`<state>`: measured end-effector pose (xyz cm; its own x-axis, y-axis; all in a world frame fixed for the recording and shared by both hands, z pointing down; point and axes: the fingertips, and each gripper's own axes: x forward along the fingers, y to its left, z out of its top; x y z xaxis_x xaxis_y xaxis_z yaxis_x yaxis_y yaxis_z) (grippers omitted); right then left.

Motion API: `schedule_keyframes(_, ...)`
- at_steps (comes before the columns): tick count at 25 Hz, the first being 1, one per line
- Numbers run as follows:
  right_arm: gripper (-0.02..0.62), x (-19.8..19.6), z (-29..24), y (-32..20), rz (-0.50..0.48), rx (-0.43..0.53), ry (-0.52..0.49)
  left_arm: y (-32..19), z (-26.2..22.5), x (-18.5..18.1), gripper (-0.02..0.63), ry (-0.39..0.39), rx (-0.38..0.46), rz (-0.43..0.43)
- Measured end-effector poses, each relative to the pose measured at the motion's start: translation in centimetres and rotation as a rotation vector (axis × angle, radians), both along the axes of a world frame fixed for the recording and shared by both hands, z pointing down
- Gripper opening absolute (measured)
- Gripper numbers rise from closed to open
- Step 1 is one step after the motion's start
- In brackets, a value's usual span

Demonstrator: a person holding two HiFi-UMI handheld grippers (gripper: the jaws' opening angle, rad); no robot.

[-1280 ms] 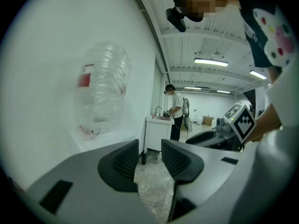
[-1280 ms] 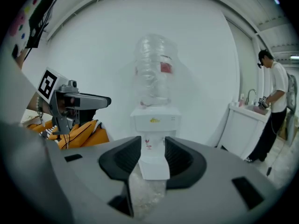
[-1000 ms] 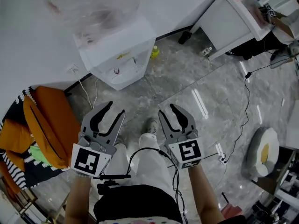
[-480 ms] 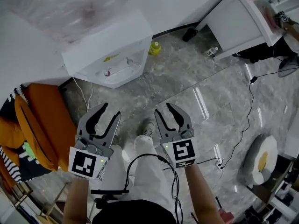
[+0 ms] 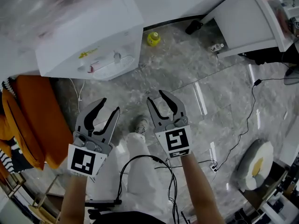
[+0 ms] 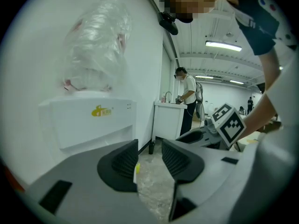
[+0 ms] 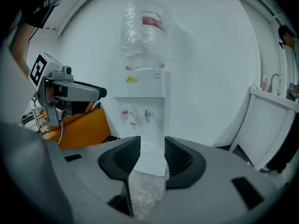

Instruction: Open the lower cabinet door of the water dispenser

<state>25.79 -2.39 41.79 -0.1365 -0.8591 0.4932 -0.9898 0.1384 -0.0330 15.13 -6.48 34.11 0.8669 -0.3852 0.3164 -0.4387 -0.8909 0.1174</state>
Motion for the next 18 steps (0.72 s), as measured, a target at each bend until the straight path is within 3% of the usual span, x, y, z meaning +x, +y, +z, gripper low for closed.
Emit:
schedule_keyframes(9, 0.167, 0.5, 7.6, -1.8, -0.038, -0.032, -0.041, 0.1, 6.4, 1.3, 0.172, -0.033, -0.065, -0.009)
schedule_keyframes(18, 0.182, 1.3, 15.3, -4.5, -0.108, -0.067, -0.022, -1.1, 13.3, 0.9, 0.173, -0.111, -0.055, -0.013)
